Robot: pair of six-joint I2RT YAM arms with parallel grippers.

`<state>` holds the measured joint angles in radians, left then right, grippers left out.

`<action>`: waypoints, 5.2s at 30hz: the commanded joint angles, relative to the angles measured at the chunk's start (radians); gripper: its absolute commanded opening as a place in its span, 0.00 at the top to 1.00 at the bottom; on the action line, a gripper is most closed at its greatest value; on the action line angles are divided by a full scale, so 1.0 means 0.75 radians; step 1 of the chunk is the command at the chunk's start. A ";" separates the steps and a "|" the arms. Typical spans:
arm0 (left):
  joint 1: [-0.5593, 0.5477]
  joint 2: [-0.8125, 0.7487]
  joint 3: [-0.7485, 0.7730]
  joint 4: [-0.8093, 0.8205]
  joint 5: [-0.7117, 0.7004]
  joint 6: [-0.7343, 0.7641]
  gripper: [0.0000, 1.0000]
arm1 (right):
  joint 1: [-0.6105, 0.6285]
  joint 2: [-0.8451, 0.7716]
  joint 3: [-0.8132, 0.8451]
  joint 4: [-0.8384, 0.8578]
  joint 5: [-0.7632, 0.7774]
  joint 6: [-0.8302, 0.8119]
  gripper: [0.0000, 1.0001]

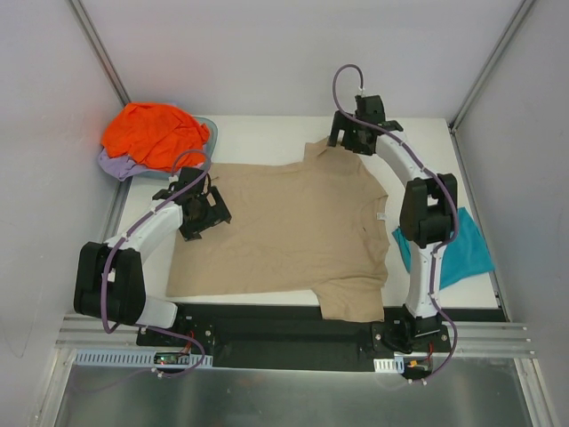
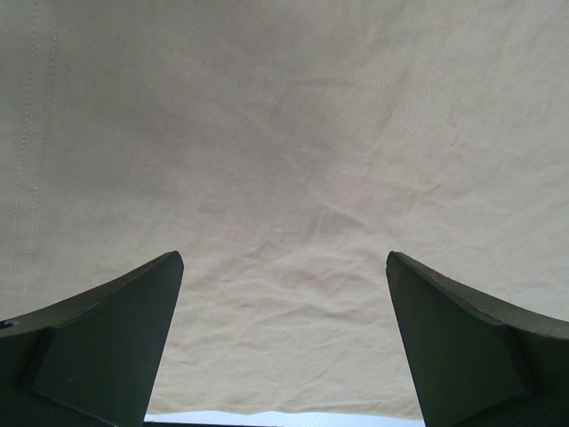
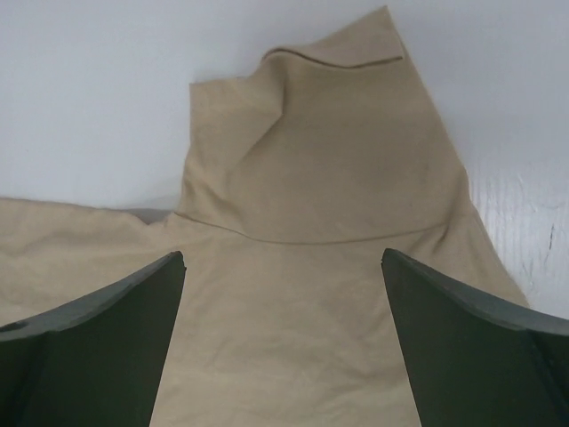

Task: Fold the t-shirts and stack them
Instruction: Flatten out the tshirt

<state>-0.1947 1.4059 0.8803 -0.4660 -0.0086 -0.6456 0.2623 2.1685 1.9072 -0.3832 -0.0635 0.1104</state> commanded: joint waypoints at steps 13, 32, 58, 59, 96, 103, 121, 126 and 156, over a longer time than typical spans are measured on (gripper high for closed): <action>0.002 -0.005 0.015 0.030 0.009 0.020 0.01 | -0.084 0.083 -0.125 -0.360 -0.046 0.014 0.03; -0.033 0.038 0.106 0.081 0.093 0.035 0.01 | -0.223 -0.175 -0.359 -0.436 -0.099 -0.022 0.03; -0.039 0.815 0.781 0.077 0.294 0.143 0.01 | -0.227 0.291 0.181 -0.704 -0.087 -0.006 0.03; -0.039 0.835 0.802 0.073 0.296 0.143 0.01 | -0.237 0.313 0.250 -0.714 -0.099 -0.006 0.03; -0.104 1.281 1.616 0.002 0.102 0.345 0.01 | -0.108 -0.449 -0.689 -0.128 -0.666 -0.091 0.03; -0.104 1.343 1.659 0.000 -0.040 0.435 0.01 | -0.016 -0.431 -0.986 -0.033 -0.666 -0.004 0.03; -0.051 1.423 1.894 -0.019 -0.253 0.652 0.01 | -0.047 -0.453 -1.019 -0.195 -0.502 -0.049 0.03; -0.063 1.302 1.802 -0.015 0.053 0.597 0.01 | -0.045 -0.443 -1.007 -0.199 -0.513 -0.043 0.03; -0.006 1.431 1.882 -0.187 -0.093 0.677 0.01 | -0.045 -0.457 -1.021 -0.256 -0.423 -0.039 0.03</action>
<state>-0.2249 2.4729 2.2192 -0.5762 -0.0124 -0.1707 0.2371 1.8347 1.1522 -0.5022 -0.4946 0.1078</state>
